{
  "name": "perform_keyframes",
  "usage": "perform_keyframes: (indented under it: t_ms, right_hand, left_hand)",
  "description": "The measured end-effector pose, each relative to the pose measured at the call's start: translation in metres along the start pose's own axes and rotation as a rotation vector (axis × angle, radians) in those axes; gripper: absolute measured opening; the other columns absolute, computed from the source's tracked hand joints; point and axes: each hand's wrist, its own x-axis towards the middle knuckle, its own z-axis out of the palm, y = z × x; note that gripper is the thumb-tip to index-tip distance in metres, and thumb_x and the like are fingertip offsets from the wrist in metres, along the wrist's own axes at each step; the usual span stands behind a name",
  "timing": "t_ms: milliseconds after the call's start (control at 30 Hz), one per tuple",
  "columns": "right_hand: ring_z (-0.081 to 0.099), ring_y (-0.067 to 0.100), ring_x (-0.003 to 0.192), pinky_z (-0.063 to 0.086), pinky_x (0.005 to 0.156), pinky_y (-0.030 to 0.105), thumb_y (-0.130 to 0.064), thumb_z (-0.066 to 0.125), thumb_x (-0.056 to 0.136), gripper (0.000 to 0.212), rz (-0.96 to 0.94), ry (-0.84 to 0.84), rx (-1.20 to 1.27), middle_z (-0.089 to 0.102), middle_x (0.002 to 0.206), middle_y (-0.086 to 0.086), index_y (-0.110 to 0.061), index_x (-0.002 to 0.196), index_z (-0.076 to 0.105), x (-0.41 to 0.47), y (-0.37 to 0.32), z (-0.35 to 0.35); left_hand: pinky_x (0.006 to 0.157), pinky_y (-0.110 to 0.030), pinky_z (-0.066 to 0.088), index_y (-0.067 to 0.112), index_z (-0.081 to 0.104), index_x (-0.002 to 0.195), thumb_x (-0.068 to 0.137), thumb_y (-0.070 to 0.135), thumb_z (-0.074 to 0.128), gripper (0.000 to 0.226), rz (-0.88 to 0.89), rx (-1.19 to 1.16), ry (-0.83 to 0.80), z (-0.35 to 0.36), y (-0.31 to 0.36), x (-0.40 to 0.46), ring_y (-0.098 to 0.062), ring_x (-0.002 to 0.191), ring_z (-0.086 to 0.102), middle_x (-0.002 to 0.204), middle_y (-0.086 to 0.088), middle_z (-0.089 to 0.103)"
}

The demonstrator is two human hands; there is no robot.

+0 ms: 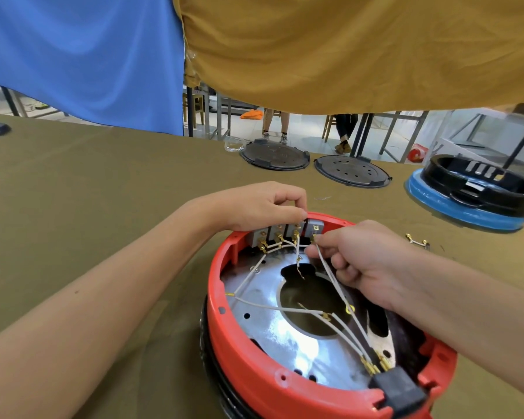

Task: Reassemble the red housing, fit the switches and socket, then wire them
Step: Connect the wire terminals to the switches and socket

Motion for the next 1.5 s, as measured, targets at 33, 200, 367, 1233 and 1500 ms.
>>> perform_keyframes:
  t_ms: [33, 200, 367, 1233, 1500]
  right_hand:
    - [0.033, 0.002, 0.028, 0.024, 0.028, 0.012, -0.001, 0.054, 0.095, 0.012, -0.001, -0.002, -0.005, 0.068, 0.052, 0.004, 0.0, 0.084, 0.059, 0.0, 0.0, 0.0]
    - [0.032, 0.002, 0.027, 0.024, 0.029, 0.012, -0.001, 0.054, 0.095, 0.015, -0.02, -0.001, 0.018, 0.067, 0.05, 0.004, -0.001, 0.081, 0.057, 0.001, 0.003, 0.0]
    - [0.035, 0.002, 0.028, 0.025, 0.028, 0.014, -0.002, 0.056, 0.095, 0.008, -0.007, -0.015, 0.011, 0.069, 0.055, 0.004, 0.0, 0.088, 0.06, 0.003, 0.003, -0.003]
    - [0.065, 0.014, 0.073, 0.059, 0.079, 0.035, -0.016, 0.049, 0.103, 0.012, -0.621, -0.298, -0.118, 0.073, 0.077, 0.002, -0.01, 0.098, 0.058, -0.026, -0.016, -0.018]
    - [0.045, 0.013, 0.059, 0.042, 0.06, 0.026, -0.013, 0.046, 0.103, 0.014, -0.766, -0.606, -0.029, 0.056, 0.074, 0.0, -0.011, 0.095, 0.057, -0.031, -0.023, -0.028]
  left_hand:
    - [0.061, -0.03, 0.033, 0.028, 0.059, 0.086, 0.101, 0.031, 0.051, 0.017, -0.004, 0.004, 0.001, 0.0, 0.0, 0.0, -0.012, 0.061, 0.038, 0.068, -0.002, 0.041]
    - [0.056, -0.023, 0.031, 0.021, 0.06, 0.089, 0.101, 0.031, 0.051, 0.018, -0.015, 0.004, 0.005, 0.0, 0.0, -0.001, -0.012, 0.061, 0.037, 0.069, -0.003, 0.041]
    - [0.055, -0.021, 0.031, 0.022, 0.06, 0.089, 0.101, 0.032, 0.051, 0.018, -0.022, 0.021, 0.004, 0.0, 0.002, -0.001, -0.012, 0.062, 0.037, 0.07, -0.003, 0.042]
    - [0.062, -0.025, 0.042, 0.054, 0.051, 0.072, 0.092, 0.049, 0.05, 0.02, -0.125, 0.21, 0.11, -0.007, 0.016, 0.001, 0.0, 0.073, 0.057, 0.081, 0.015, 0.062]
    - [0.09, -0.046, 0.054, 0.022, 0.041, 0.131, 0.086, 0.067, 0.052, 0.064, -0.559, 0.432, -0.065, -0.023, 0.038, -0.036, -0.025, 0.1, 0.064, 0.116, -0.001, 0.059]
